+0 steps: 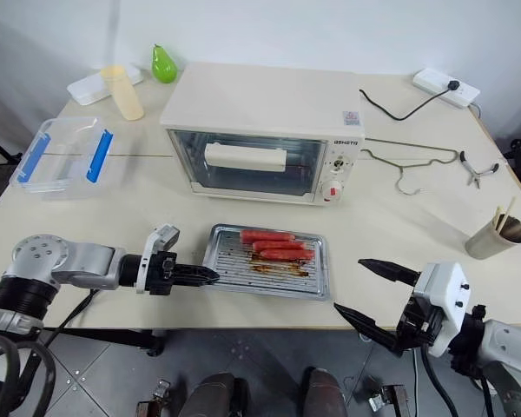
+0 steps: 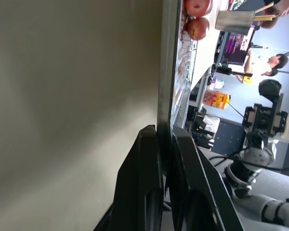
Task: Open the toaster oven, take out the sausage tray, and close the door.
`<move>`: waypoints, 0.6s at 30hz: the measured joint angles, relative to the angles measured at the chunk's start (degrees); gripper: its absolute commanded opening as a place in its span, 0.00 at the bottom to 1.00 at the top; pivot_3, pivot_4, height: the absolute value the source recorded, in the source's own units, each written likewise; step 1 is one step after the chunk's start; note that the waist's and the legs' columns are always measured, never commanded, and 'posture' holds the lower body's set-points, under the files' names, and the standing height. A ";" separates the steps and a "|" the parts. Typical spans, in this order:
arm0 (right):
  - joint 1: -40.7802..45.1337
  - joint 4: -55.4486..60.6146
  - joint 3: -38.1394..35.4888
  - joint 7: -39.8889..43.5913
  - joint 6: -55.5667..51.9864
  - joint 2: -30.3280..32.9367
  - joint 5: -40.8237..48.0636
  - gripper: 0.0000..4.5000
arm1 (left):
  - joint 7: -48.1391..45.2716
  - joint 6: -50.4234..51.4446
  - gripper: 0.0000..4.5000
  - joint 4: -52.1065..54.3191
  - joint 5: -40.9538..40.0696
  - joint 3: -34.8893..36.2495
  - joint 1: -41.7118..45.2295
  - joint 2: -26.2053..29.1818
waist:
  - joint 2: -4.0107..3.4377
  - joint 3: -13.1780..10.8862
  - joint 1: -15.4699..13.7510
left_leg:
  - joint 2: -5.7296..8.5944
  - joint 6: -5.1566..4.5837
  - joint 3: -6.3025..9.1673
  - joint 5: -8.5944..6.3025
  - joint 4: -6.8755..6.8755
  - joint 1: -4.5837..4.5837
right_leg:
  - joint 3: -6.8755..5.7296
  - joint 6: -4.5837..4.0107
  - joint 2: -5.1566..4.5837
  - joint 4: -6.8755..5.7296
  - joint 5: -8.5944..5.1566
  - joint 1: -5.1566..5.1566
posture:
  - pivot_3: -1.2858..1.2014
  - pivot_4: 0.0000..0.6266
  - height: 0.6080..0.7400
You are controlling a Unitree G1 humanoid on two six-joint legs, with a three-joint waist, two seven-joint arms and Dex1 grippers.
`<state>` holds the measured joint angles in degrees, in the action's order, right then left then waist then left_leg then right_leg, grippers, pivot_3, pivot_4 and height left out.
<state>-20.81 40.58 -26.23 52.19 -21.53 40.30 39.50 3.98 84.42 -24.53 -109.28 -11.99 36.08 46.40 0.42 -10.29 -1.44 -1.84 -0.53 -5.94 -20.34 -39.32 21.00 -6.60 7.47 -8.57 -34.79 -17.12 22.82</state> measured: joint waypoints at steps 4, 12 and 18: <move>0.42 0.01 0.69 -1.00 0.00 0.01 0.00 1.00 | -0.10 -0.11 0.52 2.71 2.12 1.43 -0.96 -0.61 | 0.00 0.00 0.05 | -0.01 0.02 0.01 0.01 0.00 -0.01 | -0.01 0.00 0.01 -0.02 0.00 0.00 | 0.52 0.24 1.00; 1.89 -0.40 1.27 -0.99 0.21 0.27 -0.02 1.00 | -6.50 -3.20 0.99 18.06 8.14 10.02 -10.85 3.86 | 0.02 0.00 0.62 | -0.08 0.08 0.01 0.03 0.03 -0.06 | -0.02 0.00 0.06 -0.08 0.00 0.02 | 0.52 0.24 1.00; 4.11 -3.57 1.22 2.68 0.04 3.30 0.50 1.00 | -35.70 -20.02 0.99 32.08 36.37 15.68 -26.82 20.88 | -0.12 0.02 1.13 | -0.09 0.13 -0.83 0.03 0.29 -0.36 | 0.12 -0.10 0.07 0.05 -0.06 0.00 | 0.52 0.24 1.00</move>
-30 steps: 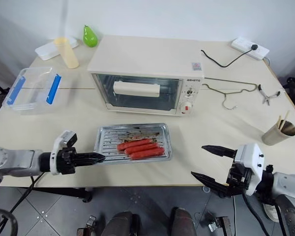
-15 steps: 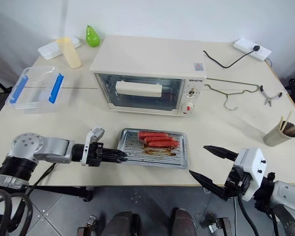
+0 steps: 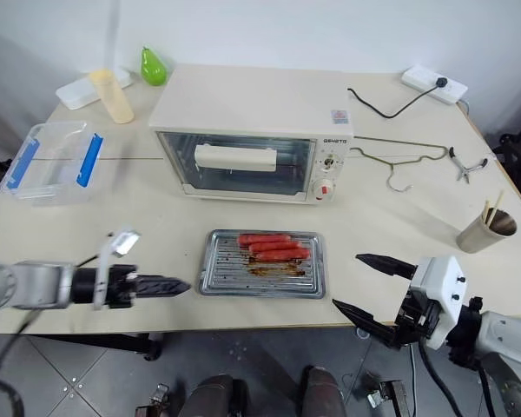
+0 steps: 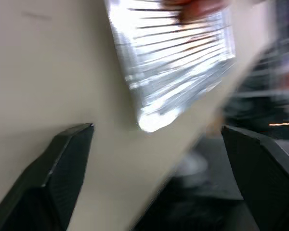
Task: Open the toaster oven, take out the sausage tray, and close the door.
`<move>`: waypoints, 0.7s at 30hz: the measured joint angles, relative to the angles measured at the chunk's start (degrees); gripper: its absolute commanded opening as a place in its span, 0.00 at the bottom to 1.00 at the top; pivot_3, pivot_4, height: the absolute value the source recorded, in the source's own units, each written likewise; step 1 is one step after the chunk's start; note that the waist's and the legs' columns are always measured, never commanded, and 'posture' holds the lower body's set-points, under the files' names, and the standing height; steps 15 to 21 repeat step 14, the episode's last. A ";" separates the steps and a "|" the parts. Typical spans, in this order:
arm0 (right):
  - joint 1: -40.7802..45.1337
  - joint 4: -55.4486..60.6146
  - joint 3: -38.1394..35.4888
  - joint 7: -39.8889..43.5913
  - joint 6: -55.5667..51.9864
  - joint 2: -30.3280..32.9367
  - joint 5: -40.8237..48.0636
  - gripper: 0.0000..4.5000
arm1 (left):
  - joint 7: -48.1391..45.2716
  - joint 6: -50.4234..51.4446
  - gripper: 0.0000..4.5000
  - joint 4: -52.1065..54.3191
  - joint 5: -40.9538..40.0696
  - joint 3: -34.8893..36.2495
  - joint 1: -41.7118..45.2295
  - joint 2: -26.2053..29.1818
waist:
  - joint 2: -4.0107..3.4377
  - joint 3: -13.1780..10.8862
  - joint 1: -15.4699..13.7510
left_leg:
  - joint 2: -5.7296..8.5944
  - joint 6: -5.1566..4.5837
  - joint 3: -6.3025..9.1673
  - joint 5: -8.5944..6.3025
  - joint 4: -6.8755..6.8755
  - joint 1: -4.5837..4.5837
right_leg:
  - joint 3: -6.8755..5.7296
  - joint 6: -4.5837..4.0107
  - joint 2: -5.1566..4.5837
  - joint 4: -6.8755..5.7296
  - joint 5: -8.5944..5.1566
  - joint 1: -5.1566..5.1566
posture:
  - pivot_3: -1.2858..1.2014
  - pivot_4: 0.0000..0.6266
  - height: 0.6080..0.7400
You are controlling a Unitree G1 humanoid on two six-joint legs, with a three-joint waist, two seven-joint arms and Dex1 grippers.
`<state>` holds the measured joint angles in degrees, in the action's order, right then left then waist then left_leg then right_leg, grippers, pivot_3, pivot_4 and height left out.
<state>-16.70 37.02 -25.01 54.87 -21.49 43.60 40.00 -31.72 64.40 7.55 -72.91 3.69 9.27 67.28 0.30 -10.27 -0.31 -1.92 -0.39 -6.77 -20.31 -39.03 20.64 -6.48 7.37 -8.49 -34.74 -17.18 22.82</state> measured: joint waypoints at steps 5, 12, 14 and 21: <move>4.95 -4.12 1.65 4.78 -0.92 3.13 1.60 1.00 | -23.89 -31.99 0.99 -4.43 22.12 6.60 -10.18 -1.87 | 0.01 -0.01 -0.15 | -0.08 -0.01 -0.11 -0.04 0.00 0.19 | 0.00 -0.05 -0.01 0.04 -0.02 0.24 | 0.52 0.24 1.00; 11.80 -10.29 5.50 10.19 0.34 4.88 -0.09 1.00 | -32.29 -60.31 0.99 -12.59 36.25 13.71 -6.90 -10.78 | 0.10 -0.02 -1.03 | -0.07 -0.10 -0.28 -0.06 -0.14 0.61 | -0.10 0.09 -0.08 -0.19 0.05 0.69 | 0.52 0.24 1.00; 12.86 -10.93 5.85 10.59 0.44 5.06 -0.56 1.00 | -33.49 -62.37 0.99 -12.54 37.82 14.01 -6.72 -11.00 | 0.11 -0.01 -1.07 | -0.07 -0.12 -0.28 -0.07 -0.16 0.60 | -0.12 0.11 -0.09 -0.22 0.07 0.69 | 0.52 0.24 1.00; 12.86 -10.93 5.85 10.59 0.44 5.06 -0.56 1.00 | -33.49 -62.37 0.99 -12.54 37.82 14.01 -6.72 -11.00 | 0.11 -0.01 -1.07 | -0.07 -0.12 -0.28 -0.07 -0.16 0.60 | -0.12 0.11 -0.09 -0.22 0.07 0.69 | 0.52 0.24 1.00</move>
